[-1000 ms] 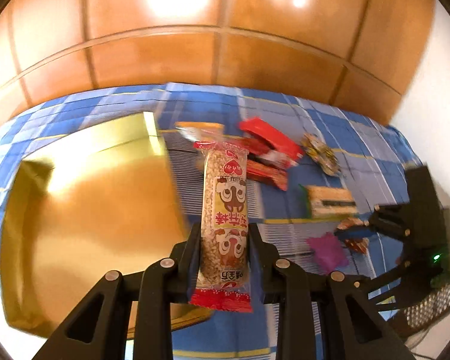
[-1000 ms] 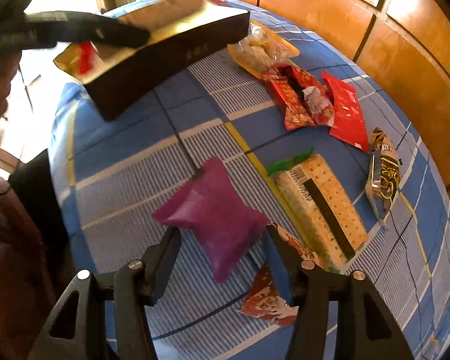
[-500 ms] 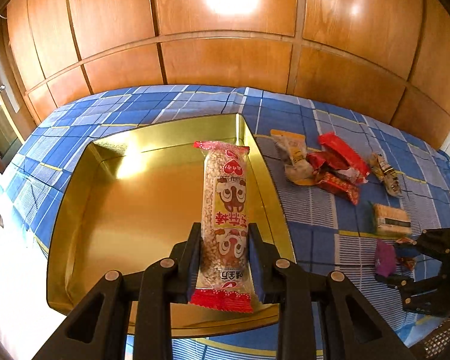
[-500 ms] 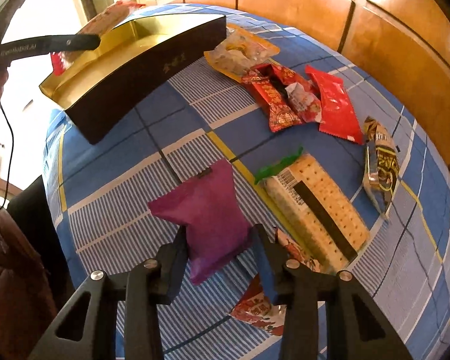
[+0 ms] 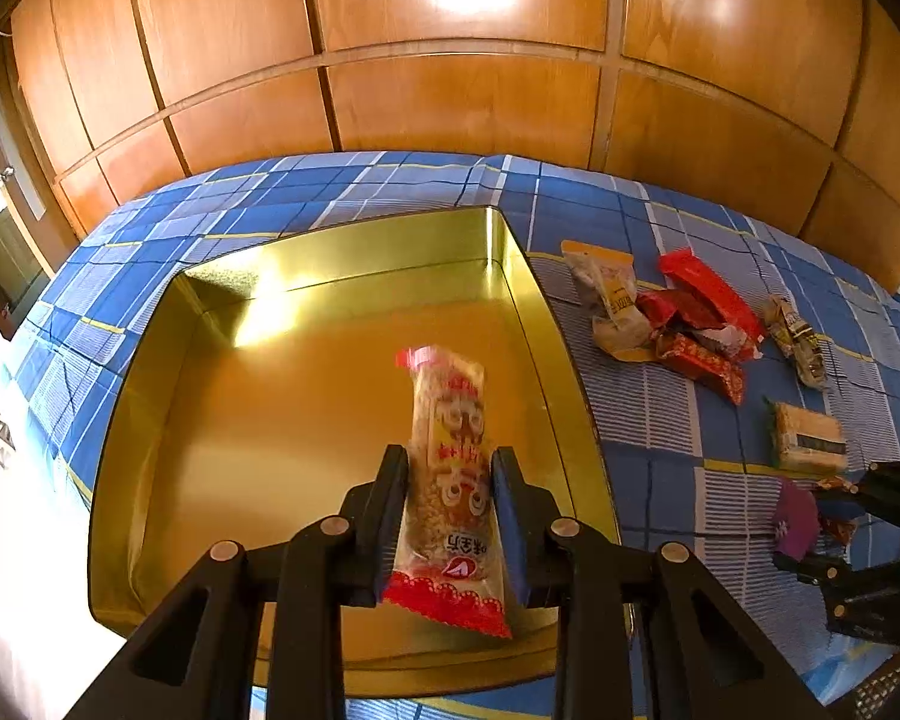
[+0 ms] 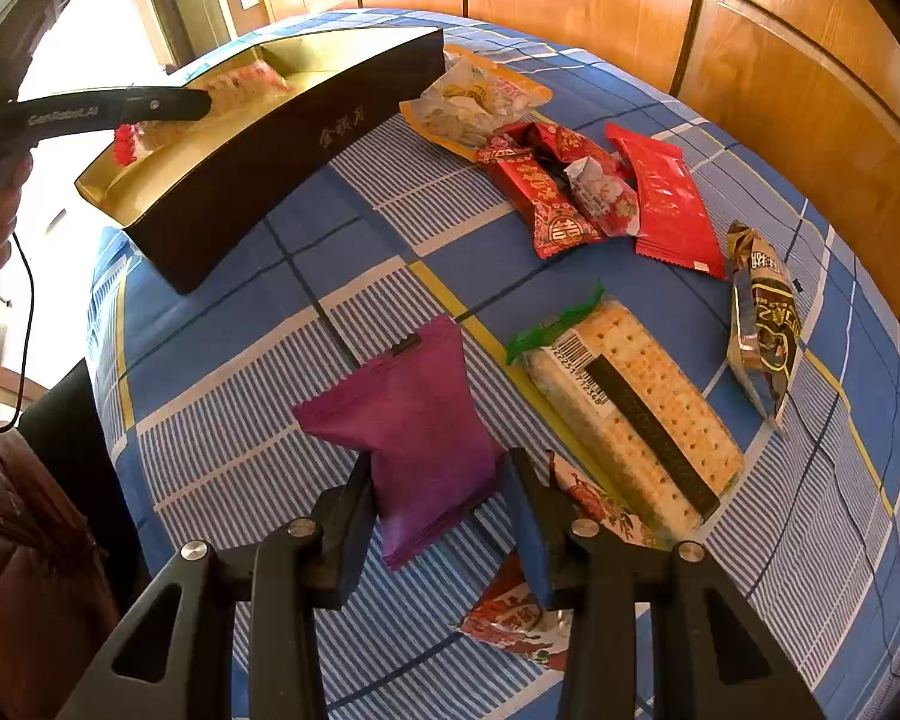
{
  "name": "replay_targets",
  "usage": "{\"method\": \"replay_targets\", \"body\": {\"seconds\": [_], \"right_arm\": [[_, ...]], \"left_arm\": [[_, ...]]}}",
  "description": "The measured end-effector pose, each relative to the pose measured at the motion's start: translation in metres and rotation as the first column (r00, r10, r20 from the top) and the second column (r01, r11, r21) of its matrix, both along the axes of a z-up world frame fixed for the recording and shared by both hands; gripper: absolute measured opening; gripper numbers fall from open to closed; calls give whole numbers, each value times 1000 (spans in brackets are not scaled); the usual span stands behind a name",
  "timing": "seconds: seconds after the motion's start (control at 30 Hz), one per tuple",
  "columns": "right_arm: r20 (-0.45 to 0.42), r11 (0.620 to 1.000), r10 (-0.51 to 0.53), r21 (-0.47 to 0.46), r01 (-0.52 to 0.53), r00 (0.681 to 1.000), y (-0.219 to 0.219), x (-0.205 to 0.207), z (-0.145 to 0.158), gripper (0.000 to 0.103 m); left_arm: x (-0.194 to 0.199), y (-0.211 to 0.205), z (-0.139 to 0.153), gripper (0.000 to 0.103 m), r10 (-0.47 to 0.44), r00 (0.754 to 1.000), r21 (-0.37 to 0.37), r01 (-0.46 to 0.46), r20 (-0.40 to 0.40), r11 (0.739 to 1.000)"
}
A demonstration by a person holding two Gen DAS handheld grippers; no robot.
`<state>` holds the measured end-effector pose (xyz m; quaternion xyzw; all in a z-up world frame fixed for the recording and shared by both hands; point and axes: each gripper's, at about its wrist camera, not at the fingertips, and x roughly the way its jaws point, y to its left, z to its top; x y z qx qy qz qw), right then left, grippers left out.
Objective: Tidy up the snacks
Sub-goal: 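Carry the wafer roll with the left gripper into the gold tray and release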
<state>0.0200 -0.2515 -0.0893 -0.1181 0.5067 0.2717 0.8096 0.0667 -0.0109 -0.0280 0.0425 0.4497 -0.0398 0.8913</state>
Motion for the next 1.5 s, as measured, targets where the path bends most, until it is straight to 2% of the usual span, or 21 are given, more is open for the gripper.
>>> {"method": "replay_targets", "body": {"seconds": [0.1, 0.2, 0.27, 0.37, 0.5, 0.6, 0.67, 0.73, 0.8, 0.9, 0.97, 1.0, 1.1, 1.2, 1.3, 1.5], "right_arm": [[0, 1000, 1, 0, -1, 1000, 0, 1, -1, 42], [4, 1000, 3, -7, -3, 1000, 1, 0, -1, 42], [6, 1000, 4, -8, -4, 1000, 1, -2, -1, 42], [9, 1000, 5, -14, -5, 1000, 3, -5, 0, 42], [3, 1000, 13, -8, -13, 1000, 2, -6, 0, 42], [-2, 1000, 18, -7, -18, 1000, 0, -5, -1, 42], [0, 1000, 19, -12, -19, 1000, 0, -5, -1, 42], [0, 1000, 16, -14, -16, 1000, 0, -5, -1, 42], [1, 1000, 15, -17, -15, 1000, 1, -5, -1, 42], [3, 1000, 14, -21, -14, 1000, 2, -6, 0, 42], [8, 1000, 14, -27, -14, 1000, 3, -8, 0, 42], [10, 999, 14, -31, -14, 1000, 4, -9, 0, 42], [19, 999, 12, -39, -11, 1000, 7, -11, 1, 41], [22, 999, 8, -34, -7, 1000, 7, -12, 1, 39], [23, 1000, 0, -30, 1, 1000, 7, -14, 1, 38], [21, 999, -30, -32, 31, 999, 8, -17, 1, 37]], "left_arm": [[10, 0, -1, 22, 0, 1000, -8, 0, -5, 1000], [26, 1, -10, 15, 14, 1000, -13, -14, -26, 1000], [41, 11, -18, 14, 42, 995, -70, -49, -90, 996], [45, 27, -12, 14, 76, 992, -131, -88, -98, 987], [35, 46, -2, 14, 73, 995, -120, -81, -73, 989], [24, 55, -5, 15, 42, 994, -97, -51, -98, 994], [16, 59, -10, 21, 22, 992, -95, -34, -123, 995], [10, 58, -17, 36, -7, 989, -90, -7, -149, 996], [5, 55, -23, 41, -22, 986, -77, 9, -166, 997], [9, 48, -34, 41, -45, 978, -58, 34, -202, 998], [16, 43, -47, 30, -46, 969, -41, 37, -245, 998], [20, 40, -51, 30, -50, 966, -33, 43, -252, 999], [28, 34, -50, 30, -39, 972, -39, 31, -234, 999], [41, 32, -45, 30, -12, 979, -95, -7, -202, 995], [50, 34, -35, 30, 19, 990, -166, -42, -136, 985], [47, 42, -24, 30, 56, 996, -228, -72, -74, 971]]}}
